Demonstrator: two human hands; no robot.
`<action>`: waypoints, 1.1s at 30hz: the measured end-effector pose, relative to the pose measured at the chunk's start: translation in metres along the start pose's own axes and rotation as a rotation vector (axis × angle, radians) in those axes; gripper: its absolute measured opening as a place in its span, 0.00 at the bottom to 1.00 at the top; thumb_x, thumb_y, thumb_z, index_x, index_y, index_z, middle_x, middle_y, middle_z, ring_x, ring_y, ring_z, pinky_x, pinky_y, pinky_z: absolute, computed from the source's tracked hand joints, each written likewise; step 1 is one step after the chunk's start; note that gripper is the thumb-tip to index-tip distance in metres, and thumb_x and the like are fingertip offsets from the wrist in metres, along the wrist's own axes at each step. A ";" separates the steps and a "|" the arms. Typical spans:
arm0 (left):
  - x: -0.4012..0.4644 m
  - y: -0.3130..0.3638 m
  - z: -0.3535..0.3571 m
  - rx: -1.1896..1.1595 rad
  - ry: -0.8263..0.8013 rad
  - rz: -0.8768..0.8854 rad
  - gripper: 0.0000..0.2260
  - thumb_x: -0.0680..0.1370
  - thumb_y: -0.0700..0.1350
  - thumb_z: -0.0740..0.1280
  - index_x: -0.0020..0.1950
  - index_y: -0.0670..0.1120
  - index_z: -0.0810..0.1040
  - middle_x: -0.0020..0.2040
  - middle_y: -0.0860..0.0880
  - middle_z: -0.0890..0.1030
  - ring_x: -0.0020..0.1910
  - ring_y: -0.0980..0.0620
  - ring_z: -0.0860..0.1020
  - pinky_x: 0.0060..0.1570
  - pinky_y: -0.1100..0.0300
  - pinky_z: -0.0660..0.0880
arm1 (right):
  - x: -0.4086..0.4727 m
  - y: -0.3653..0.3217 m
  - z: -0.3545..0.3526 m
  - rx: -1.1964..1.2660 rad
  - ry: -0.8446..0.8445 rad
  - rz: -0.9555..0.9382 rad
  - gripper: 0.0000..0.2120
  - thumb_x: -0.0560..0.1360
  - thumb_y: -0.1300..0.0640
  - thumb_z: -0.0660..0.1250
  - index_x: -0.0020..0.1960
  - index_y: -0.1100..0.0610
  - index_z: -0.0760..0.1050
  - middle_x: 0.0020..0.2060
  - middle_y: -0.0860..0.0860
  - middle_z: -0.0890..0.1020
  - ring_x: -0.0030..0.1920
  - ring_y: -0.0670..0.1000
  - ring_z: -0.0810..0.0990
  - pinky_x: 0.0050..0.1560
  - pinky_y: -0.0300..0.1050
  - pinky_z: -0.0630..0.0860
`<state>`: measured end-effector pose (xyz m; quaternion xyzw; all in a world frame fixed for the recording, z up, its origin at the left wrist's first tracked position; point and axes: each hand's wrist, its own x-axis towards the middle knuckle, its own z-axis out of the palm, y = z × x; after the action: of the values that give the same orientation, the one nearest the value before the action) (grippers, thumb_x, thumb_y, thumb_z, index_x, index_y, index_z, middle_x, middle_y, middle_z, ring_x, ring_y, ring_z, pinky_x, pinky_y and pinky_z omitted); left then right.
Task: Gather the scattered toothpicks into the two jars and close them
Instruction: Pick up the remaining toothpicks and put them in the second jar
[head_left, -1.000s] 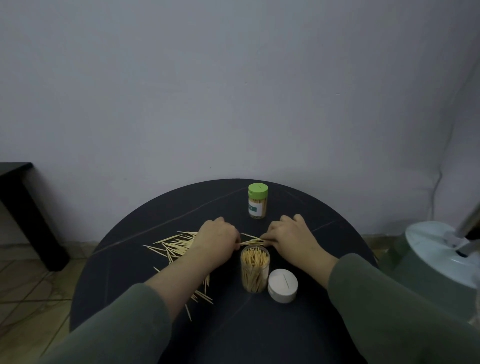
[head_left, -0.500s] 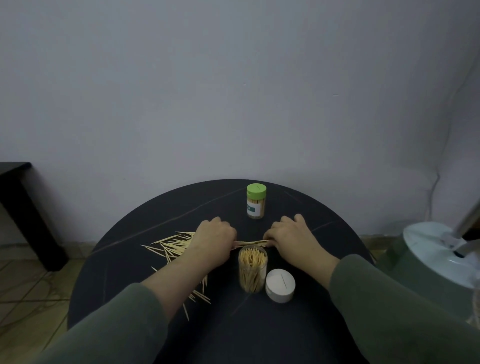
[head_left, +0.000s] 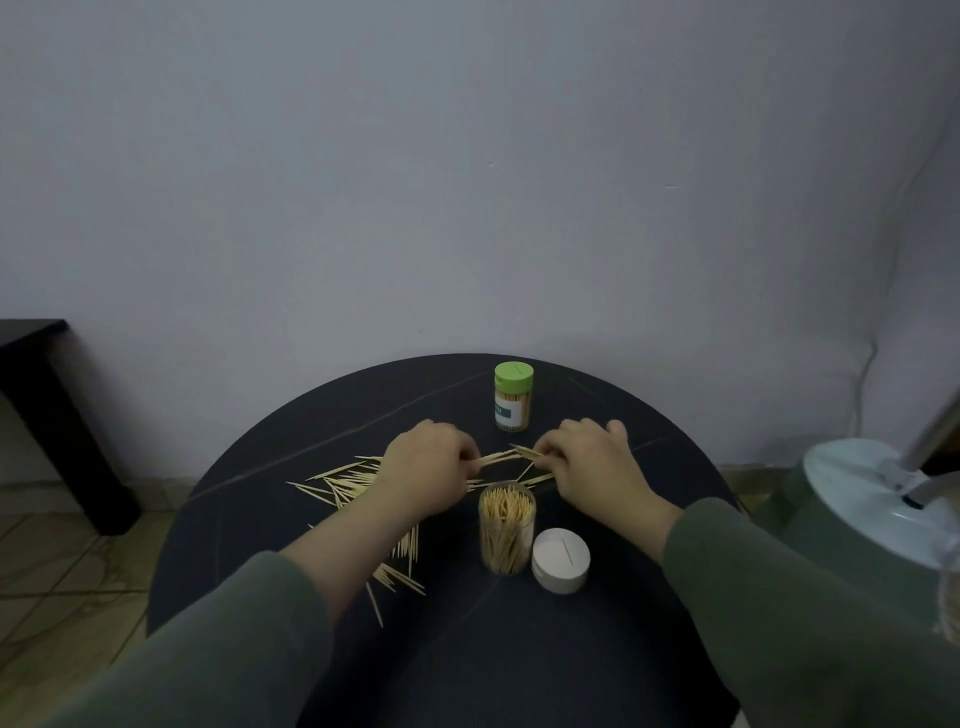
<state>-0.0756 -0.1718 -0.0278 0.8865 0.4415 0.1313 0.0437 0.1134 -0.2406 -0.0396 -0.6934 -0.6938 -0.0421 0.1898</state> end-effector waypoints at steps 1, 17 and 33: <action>-0.002 0.001 -0.001 -0.062 0.032 -0.028 0.07 0.79 0.49 0.65 0.55 0.53 0.80 0.51 0.55 0.78 0.50 0.57 0.73 0.48 0.61 0.73 | -0.001 -0.001 -0.001 0.047 0.025 0.026 0.07 0.79 0.51 0.63 0.55 0.47 0.78 0.46 0.43 0.76 0.50 0.45 0.73 0.59 0.48 0.64; -0.050 0.023 -0.021 -1.176 0.193 -0.146 0.06 0.78 0.44 0.67 0.53 0.50 0.81 0.48 0.49 0.83 0.49 0.54 0.80 0.47 0.64 0.74 | -0.031 -0.052 -0.036 1.037 0.129 0.108 0.06 0.78 0.58 0.66 0.51 0.47 0.78 0.44 0.46 0.82 0.45 0.37 0.80 0.44 0.29 0.75; -0.060 0.029 -0.003 -1.382 0.131 -0.200 0.07 0.78 0.41 0.67 0.54 0.45 0.83 0.48 0.50 0.85 0.53 0.55 0.81 0.52 0.63 0.74 | -0.034 -0.047 -0.027 0.782 -0.042 0.078 0.03 0.73 0.56 0.72 0.45 0.49 0.81 0.37 0.45 0.83 0.41 0.40 0.81 0.41 0.31 0.75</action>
<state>-0.0889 -0.2368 -0.0311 0.6010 0.3380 0.4303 0.5826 0.0716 -0.2830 -0.0163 -0.5954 -0.6344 0.2465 0.4269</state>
